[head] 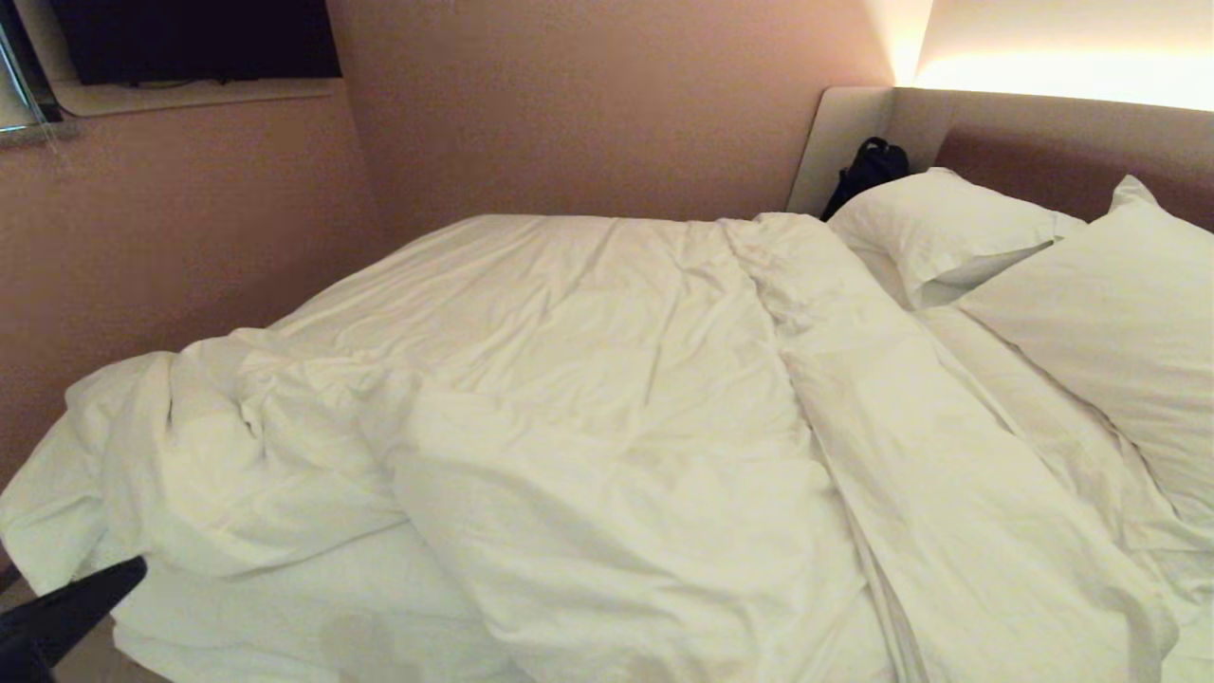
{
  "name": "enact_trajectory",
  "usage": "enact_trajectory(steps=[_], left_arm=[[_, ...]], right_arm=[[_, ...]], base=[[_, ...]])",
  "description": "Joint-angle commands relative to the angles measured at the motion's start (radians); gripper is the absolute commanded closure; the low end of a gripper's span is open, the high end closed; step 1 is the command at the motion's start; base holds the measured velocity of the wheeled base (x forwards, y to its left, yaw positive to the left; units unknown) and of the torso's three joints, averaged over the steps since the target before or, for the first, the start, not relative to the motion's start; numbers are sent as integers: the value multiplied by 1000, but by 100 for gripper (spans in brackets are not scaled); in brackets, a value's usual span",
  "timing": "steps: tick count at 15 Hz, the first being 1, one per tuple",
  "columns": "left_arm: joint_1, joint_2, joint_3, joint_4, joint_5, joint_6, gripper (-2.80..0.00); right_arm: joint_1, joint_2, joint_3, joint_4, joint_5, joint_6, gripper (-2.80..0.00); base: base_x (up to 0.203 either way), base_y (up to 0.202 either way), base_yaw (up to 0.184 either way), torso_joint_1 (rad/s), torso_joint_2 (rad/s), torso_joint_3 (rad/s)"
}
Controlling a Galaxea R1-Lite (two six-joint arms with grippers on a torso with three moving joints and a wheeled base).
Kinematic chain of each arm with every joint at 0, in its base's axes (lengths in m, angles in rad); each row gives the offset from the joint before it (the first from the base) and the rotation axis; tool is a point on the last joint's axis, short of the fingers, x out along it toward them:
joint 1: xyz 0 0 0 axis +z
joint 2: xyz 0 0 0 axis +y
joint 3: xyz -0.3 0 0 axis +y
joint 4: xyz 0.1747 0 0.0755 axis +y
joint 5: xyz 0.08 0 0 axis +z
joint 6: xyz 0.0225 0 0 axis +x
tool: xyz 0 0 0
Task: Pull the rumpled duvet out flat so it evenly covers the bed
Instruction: Flatten the corners of the folded blanket
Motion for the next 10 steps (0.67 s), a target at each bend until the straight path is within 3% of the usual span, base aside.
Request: enact_trajectory(steps=[1, 5, 10], left_arm=[[1, 221, 26, -145, -24, -11, 0], [-17, 467, 30, -364, -75, -49, 0], [-115, 847, -12, -717, -77, -120, 0]], right_arm=[[0, 0, 0, -1, 0, 0, 0], [0, 0, 0, -1, 0, 0, 0], [0, 0, 0, -1, 0, 0, 0]], base=[[0, 0, 0, 0, 0, 0], [0, 0, 0, 0, 0, 0], [0, 0, 0, 0, 0, 0]])
